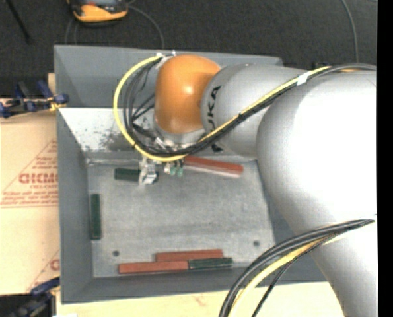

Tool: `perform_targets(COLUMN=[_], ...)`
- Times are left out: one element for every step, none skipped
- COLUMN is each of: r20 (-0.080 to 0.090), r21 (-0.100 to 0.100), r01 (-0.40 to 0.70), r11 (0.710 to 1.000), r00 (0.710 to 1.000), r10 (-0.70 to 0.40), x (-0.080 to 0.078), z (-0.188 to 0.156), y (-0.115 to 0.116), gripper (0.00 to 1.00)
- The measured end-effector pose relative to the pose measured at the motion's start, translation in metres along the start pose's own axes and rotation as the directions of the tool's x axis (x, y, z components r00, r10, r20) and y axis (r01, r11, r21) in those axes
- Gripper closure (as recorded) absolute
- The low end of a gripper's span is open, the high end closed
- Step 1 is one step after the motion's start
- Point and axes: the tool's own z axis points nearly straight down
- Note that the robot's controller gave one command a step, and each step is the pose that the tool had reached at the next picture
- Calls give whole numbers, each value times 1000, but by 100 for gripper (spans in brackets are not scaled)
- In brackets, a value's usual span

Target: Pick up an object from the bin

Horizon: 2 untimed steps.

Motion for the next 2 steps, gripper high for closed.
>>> perform_targets(r20=[0, -4], r21=[0, 5], r01=[-1, -58], r11=[1000, 998], r00=[1000, 998], r10=[1, 58], x=[0, 27], z=[0, -202], y=[0, 36], gripper=[100, 100])
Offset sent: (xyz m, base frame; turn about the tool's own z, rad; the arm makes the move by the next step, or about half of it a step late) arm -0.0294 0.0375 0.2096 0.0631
